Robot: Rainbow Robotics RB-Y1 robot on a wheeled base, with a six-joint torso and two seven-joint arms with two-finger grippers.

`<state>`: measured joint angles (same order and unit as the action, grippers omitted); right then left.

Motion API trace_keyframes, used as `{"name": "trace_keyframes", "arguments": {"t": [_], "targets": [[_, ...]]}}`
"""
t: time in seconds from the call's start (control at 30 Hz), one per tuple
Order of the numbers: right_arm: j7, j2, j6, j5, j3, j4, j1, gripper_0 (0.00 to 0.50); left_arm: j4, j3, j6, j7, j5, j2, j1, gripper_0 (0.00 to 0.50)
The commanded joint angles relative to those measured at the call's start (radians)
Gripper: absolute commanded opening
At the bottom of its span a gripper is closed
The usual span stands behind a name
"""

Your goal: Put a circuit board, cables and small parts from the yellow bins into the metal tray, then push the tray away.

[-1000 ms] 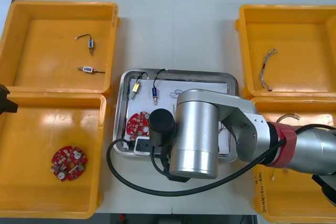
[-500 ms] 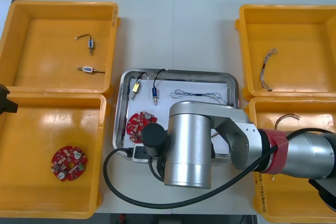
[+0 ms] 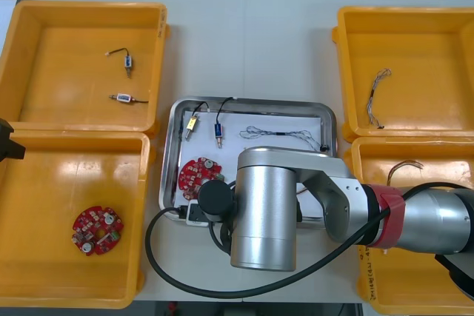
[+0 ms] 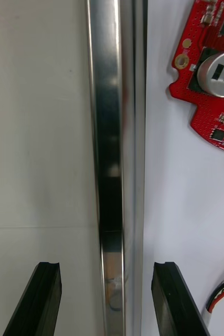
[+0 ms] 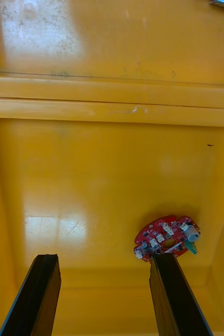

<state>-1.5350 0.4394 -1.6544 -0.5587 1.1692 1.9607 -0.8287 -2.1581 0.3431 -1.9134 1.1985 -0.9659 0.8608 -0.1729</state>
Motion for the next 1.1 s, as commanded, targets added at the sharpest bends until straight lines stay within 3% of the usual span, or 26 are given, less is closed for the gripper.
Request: {"name": "trace_keyframes", "arguments": {"t": [0.03, 0.43, 0.83, 0.87, 0.9, 0.93, 0.97, 1.0, 1.07, 1.1], "targets": [[-0.037, -0.028, 0.018, 0.017, 0.01, 0.009, 0.013, 0.5, -0.026, 0.017, -0.006, 0.052, -0.007, 0.044, 0.015, 0.5], [-0.04, -0.021, 0.018, 0.06, 0.033, 0.006, 0.026, 0.5, -0.026, 0.017, -0.006, 0.052, -0.007, 0.044, 0.015, 0.5], [-0.044, -0.022, 0.019, 0.057, 0.035, -0.003, 0.026, 0.5, -0.026, 0.017, -0.006, 0.052, -0.007, 0.044, 0.015, 0.5], [-0.044, -0.022, 0.019, 0.057, 0.035, -0.002, 0.026, 0.458, -0.026, 0.017, -0.006, 0.052, -0.007, 0.044, 0.015, 0.5], [-0.044, -0.024, 0.019, 0.057, 0.036, -0.003, 0.026, 0.354, -0.026, 0.017, -0.006, 0.052, -0.007, 0.044, 0.015, 0.5], [-0.044, -0.022, 0.019, 0.057, 0.035, -0.003, 0.026, 0.294, -0.026, 0.017, -0.006, 0.052, -0.007, 0.044, 0.015, 0.5], [-0.044, -0.024, 0.021, 0.057, 0.035, -0.003, 0.026, 0.132, -0.026, 0.017, -0.006, 0.052, -0.007, 0.044, 0.015, 0.5], [-0.044, -0.022, 0.021, 0.059, 0.035, -0.003, 0.026, 0.05, -0.026, 0.017, -0.006, 0.052, -0.007, 0.044, 0.015, 0.5], [-0.047, -0.022, 0.021, 0.059, 0.035, -0.003, 0.026, 0.0, -0.026, 0.017, -0.006, 0.052, -0.007, 0.044, 0.015, 0.5], [-0.05, -0.022, 0.022, 0.059, 0.035, -0.003, 0.025, 0.0, -0.026, 0.017, -0.006, 0.052, -0.007, 0.044, 0.015, 0.5]]}}
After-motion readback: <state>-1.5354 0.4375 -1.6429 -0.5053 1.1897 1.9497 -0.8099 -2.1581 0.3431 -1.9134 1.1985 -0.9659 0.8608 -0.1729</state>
